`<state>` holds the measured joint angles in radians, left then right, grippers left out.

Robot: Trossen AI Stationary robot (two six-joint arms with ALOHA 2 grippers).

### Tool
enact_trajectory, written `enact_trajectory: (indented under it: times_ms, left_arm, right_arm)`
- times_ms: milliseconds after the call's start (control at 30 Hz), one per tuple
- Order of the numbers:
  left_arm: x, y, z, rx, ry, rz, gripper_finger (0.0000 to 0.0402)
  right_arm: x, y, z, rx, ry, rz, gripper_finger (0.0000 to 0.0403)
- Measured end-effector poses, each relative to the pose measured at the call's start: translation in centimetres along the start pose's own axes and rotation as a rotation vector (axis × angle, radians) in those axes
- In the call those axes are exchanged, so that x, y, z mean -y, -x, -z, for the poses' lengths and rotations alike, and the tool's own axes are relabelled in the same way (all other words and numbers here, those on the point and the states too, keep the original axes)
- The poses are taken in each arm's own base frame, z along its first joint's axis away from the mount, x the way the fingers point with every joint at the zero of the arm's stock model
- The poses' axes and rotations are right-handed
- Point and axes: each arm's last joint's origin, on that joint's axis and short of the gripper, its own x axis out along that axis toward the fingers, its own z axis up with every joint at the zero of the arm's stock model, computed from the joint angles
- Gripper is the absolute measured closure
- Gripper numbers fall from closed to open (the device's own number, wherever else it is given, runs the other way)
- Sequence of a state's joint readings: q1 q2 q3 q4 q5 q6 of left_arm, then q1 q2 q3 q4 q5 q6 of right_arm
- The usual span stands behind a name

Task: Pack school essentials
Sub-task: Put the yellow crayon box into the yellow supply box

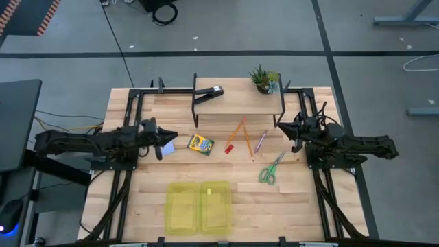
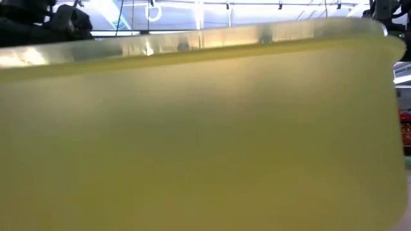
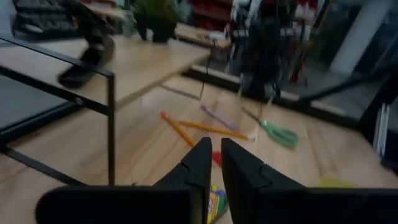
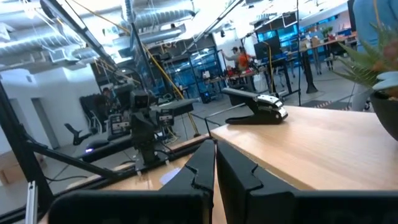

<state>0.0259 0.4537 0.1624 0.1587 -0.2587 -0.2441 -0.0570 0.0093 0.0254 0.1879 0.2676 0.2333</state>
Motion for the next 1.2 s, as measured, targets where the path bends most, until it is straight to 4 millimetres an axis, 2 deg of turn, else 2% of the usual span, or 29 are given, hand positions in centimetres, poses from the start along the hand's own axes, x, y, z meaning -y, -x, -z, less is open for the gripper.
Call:
enact_trajectory:
  times_ms: [233, 500, 900, 1067, 1200]
  left_arm:
    - [0.8, -2.3, -0.6, -0.161, -0.083, -0.036, 0.0312]
    - [1.8, -5.6, -2.2, -0.345, -0.205, -0.062, 0.0257]
    - [3.1, -12.2, -4.4, -0.721, -0.417, -0.036, 0.0148]
    - [3.8, -15.0, -4.3, -0.864, -0.521, -0.007, 0.0102]
    - [4.1, -16.6, -4.1, -0.97, -0.605, 0.026, 0.008]
  right_arm:
    - [0.1, -0.3, 0.6, -0.064, -0.01, 0.016, 0.038]
    - [0.2, -1.0, 1.9, -0.184, -0.033, 0.052, 0.038]
    - [0.2, -1.6, 2.6, -0.24, -0.033, 0.076, 0.038]
    - [0.2, -1.6, 2.6, -0.234, -0.073, 0.087, 0.038]
    - [0.2, -1.6, 2.6, -0.233, -0.096, 0.09, 0.038]
